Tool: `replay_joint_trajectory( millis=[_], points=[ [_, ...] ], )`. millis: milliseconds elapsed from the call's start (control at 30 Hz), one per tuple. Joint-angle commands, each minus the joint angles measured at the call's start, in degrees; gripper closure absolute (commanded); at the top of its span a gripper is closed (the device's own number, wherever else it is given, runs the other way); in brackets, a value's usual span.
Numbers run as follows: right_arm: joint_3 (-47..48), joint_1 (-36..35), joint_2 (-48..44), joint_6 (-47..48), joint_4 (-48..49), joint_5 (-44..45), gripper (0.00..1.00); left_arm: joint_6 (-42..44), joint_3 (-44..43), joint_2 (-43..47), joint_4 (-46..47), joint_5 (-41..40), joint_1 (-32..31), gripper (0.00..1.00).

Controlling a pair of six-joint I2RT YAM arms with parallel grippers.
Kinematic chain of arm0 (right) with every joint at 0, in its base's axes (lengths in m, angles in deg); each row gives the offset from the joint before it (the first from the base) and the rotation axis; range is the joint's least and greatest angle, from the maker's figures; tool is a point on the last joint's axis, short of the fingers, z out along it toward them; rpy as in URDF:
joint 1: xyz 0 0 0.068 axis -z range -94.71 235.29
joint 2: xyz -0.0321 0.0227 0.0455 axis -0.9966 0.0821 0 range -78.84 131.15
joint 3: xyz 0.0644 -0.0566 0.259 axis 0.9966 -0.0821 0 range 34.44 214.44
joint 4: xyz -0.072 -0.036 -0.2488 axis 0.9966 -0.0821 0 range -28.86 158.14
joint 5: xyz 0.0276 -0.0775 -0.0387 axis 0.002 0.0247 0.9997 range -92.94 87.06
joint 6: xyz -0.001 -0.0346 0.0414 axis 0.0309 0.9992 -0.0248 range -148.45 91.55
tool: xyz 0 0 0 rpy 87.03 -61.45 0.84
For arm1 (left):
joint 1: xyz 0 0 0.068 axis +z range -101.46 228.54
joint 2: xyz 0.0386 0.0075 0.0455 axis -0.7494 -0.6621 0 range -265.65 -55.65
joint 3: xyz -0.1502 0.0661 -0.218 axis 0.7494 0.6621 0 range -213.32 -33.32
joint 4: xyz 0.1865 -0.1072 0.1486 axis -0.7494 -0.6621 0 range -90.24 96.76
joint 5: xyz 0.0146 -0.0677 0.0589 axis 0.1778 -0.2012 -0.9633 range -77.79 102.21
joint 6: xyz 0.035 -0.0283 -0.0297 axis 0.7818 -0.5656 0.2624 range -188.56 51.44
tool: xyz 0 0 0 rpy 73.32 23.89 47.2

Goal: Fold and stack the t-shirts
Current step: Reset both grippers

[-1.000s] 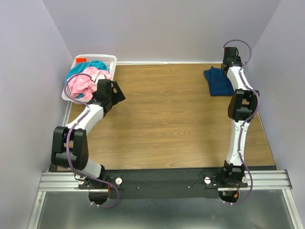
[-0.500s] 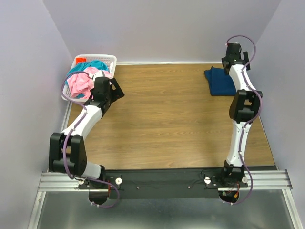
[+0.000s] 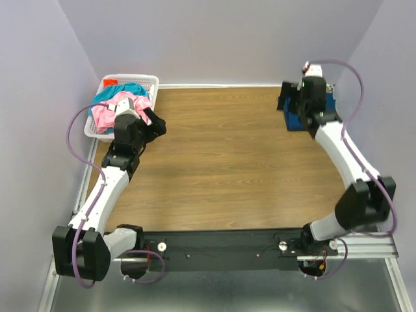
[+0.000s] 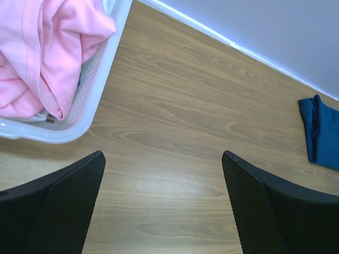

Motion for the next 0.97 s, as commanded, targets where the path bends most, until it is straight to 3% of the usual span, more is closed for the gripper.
replay_joint_trajectory(
  millis=[0, 100, 267, 467, 933],
  points=[
    [-21.89, -1.39, -10.8, -16.8, 8.75, -6.34, 0.0, -1.06, 4.44, 2.11, 2.0, 2.04, -0.18, 0.02],
    [-38.34, -1.39, -23.29, -23.75, 16.23, -14.25, 0.0, -1.16, 6.38, 1.94, 3.85, 2.74, -1.32, 0.02],
    [-49.93, -1.39, -35.77, -26.16, 17.83, -17.35, 0.0, -0.63, 7.09, 0.97, 4.03, 0.81, -3.79, 0.02],
    [-52.05, -1.39, -39.4, -26.42, 17.74, -17.62, 0.0, 0.68, 7.53, 1.14, 4.21, -0.16, -6.51, 0.02],
    [-50.99, -1.3, -41.25, -25.1, 17.65, -18.5, 0.0, -0.8, 8.76, 6.59, 4.56, -4.82, -6.51, 0.02]
  ],
)
